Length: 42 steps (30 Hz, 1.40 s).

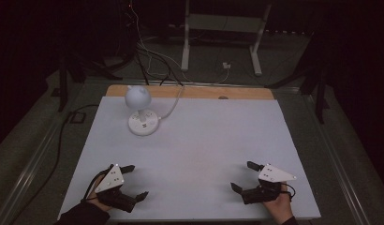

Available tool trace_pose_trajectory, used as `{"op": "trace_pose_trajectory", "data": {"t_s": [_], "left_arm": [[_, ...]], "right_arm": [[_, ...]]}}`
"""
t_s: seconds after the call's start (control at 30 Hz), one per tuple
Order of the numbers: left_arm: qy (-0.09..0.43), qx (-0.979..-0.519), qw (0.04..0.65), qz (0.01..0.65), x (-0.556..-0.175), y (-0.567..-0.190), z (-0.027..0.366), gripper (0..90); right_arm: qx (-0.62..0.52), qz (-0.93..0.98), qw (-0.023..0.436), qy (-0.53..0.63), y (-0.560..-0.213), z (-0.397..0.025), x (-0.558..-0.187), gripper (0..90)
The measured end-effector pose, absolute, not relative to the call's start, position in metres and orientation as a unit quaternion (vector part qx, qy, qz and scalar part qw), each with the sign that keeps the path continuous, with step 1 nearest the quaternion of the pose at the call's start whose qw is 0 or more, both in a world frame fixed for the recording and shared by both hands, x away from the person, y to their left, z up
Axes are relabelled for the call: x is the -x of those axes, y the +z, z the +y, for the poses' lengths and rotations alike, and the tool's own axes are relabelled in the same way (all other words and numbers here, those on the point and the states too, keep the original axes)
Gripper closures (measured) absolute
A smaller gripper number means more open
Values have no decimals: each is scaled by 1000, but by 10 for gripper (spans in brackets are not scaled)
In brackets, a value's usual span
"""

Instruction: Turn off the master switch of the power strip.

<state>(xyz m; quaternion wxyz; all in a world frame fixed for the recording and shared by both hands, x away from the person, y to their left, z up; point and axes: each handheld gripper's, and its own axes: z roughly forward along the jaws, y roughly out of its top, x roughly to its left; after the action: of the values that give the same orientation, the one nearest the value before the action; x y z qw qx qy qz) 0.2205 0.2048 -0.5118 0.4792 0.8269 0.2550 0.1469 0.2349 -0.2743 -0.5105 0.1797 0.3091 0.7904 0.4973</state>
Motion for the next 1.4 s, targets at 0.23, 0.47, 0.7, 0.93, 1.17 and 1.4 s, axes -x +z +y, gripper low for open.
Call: {"op": "trace_pose_trajectory", "data": {"t_s": [0.23, 0.47, 0.7, 0.93, 1.17, 1.4], "left_arm": [[154, -833, 472, 246, -219, -512, 203, 2], [156, -834, 468, 247, -219, -510, 202, 2], [153, -839, 460, 249, -220, -508, 199, 2], [145, -839, 465, 243, -222, -498, 195, 2], [143, -843, 466, 226, -223, -485, 189, 2], [142, -844, 468, 221, -227, -471, 186, 3]], "right_arm": [[-301, 797, 193, 488, -510, -270, -233, 0], [-302, 798, 197, 483, -510, -267, -232, 0], [-302, 796, 201, 484, -508, -264, -230, 0], [-305, 792, 203, 487, -507, -263, -229, 0], [-303, 791, 207, 489, -505, -262, -227, 0], [-302, 790, 211, 490, -504, -261, -227, 0]]}}
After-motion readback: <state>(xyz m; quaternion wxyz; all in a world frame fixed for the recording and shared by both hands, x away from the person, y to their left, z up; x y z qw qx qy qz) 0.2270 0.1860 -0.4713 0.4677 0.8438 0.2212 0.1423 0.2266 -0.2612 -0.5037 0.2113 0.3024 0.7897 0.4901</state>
